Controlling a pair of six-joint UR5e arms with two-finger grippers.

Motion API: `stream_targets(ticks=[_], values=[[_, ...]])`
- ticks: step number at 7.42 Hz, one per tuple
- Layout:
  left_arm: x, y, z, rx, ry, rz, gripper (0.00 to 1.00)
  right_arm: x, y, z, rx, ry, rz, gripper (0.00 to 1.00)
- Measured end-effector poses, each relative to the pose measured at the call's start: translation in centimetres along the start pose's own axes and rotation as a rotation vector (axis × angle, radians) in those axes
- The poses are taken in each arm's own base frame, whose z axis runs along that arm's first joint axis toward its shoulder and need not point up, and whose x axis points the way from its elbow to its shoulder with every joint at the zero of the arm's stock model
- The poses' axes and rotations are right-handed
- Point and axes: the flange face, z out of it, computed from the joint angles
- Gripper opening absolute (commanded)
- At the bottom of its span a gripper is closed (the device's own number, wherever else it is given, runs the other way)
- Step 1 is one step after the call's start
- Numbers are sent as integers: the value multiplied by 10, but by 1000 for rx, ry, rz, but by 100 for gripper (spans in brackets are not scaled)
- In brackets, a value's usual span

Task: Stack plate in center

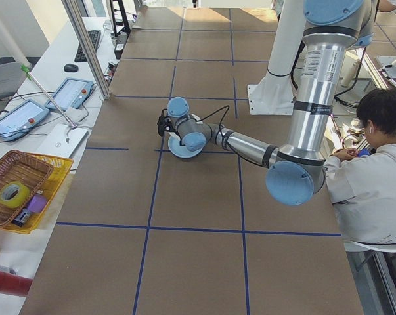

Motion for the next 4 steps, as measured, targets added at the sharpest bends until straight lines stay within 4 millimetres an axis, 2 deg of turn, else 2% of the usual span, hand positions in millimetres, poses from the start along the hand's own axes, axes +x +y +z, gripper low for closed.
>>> stream_targets(ticks=[1, 2, 3, 4], values=[[-14, -1, 3, -7, -13, -2, 0, 0, 0, 0, 0, 0, 0, 100], [-22, -2, 6, -12, -20, -6, 77, 0, 0, 0, 0, 0, 0, 100], [-26, -2, 9, -16, -25, -11, 100, 0, 0, 0, 0, 0, 0, 100], [-29, -3, 11, -17, -28, -15, 100, 0, 0, 0, 0, 0, -1, 100]])
